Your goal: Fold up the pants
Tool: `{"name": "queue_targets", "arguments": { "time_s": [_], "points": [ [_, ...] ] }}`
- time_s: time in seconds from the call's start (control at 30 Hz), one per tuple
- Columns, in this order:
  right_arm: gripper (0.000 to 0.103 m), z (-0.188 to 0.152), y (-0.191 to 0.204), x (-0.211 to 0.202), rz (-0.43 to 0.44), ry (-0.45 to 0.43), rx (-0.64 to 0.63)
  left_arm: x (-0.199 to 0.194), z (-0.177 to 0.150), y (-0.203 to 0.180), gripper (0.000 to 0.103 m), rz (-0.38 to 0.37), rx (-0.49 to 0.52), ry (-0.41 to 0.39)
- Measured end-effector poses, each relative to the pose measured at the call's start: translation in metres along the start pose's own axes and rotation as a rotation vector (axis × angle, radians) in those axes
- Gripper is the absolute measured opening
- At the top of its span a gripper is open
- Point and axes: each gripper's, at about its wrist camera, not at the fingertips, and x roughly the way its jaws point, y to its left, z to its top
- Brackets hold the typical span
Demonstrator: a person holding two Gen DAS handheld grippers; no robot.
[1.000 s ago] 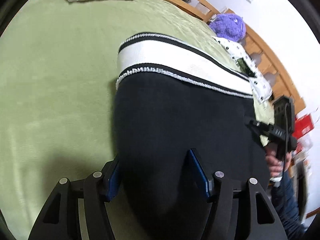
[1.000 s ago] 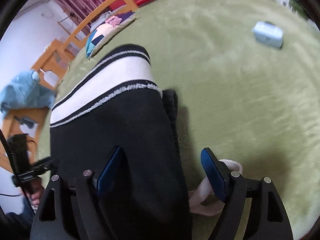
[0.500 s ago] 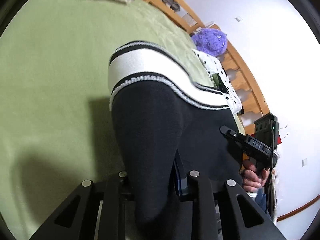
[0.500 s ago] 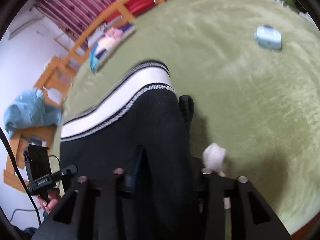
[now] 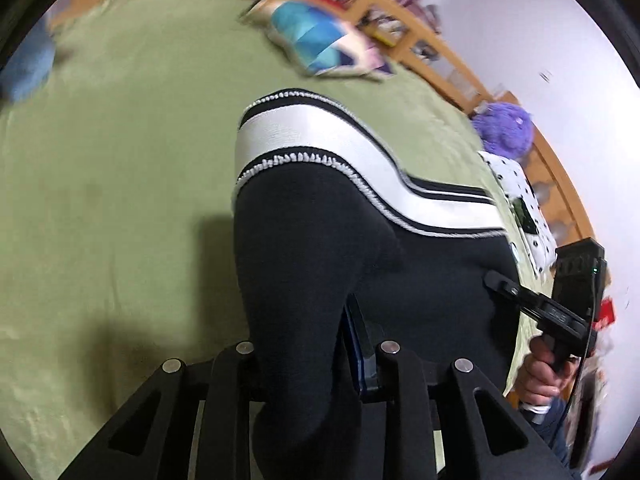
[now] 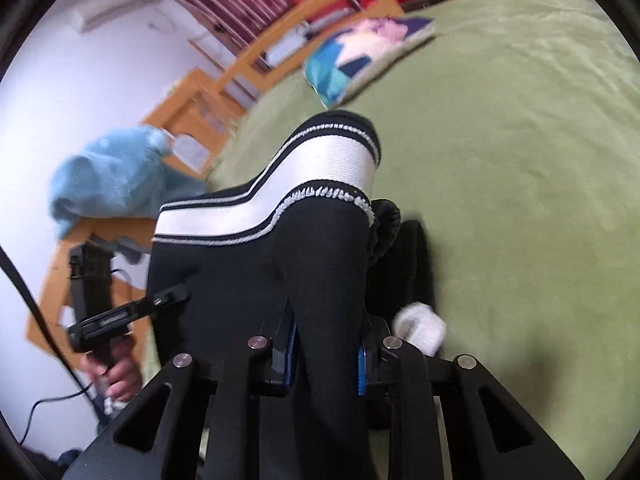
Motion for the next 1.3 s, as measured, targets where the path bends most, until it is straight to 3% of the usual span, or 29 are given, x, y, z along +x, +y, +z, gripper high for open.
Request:
{"name": "queue_targets", "arguments": {
  "time_s": [0.1, 0.17, 0.3, 0.37, 0.47, 0.53, 0.6, 0.73, 0.87, 0.97, 1.03, 1.3],
  "points": [
    [0.031, 0.009, -0.009, 0.029, -0.110, 0.027, 0.009, 0.020, 0.000, 0.012, 0.039, 0.057, -0.010, 0.014],
    [0.047, 0.010, -0.007, 0.035, -0.167, 0.017, -0.028, 0.024, -0.002, 0.013, 0.041, 0.076, -0.002, 0.040],
    [0.047, 0.008, 0.016, 0.011, -0.307, -0.087, -0.103, 0.002, -0.011, 0.010, 0.048, 0.167, 0.023, -0.002],
    [0.046, 0.004, 0.030, -0.012, -0.300, -0.153, -0.134, -0.011, -0.018, 0.002, 0.049, 0.232, 0.028, -0.028],
    [0.046, -0.035, 0.058, -0.045, -0.253, -0.211, -0.224, -0.033, -0.048, -0.010, 0.058, 0.216, 0.058, -0.073],
    [0.046, -0.057, 0.070, -0.041, -0.258, -0.179, -0.294, -0.036, -0.074, -0.019, 0.058, 0.185, 0.079, -0.073],
    [0.046, -0.088, 0.068, -0.028, -0.326, -0.109, -0.353, -0.032, -0.107, -0.024, 0.060, 0.235, 0.095, -0.062],
    [0.050, -0.126, 0.039, -0.012, -0.417, -0.003, -0.308, -0.022, -0.147, -0.015, 0.068, 0.276, 0.091, -0.069],
    [0.049, -0.129, 0.044, -0.028, -0.396, -0.002, -0.339, -0.038, -0.137, -0.015, 0.066, 0.249, 0.067, -0.043],
    [0.049, -0.110, 0.046, -0.047, -0.310, -0.078, -0.303, -0.048, -0.122, -0.022, 0.066, 0.265, 0.091, -0.078],
    [0.049, -0.094, 0.053, -0.051, -0.309, -0.121, -0.314, -0.050, -0.108, -0.030, 0.066, 0.264, 0.107, -0.091],
    [0.051, -0.026, 0.077, -0.012, -0.324, -0.194, -0.363, -0.023, -0.036, -0.056, 0.067, 0.288, 0.184, -0.159]
  ]
}}
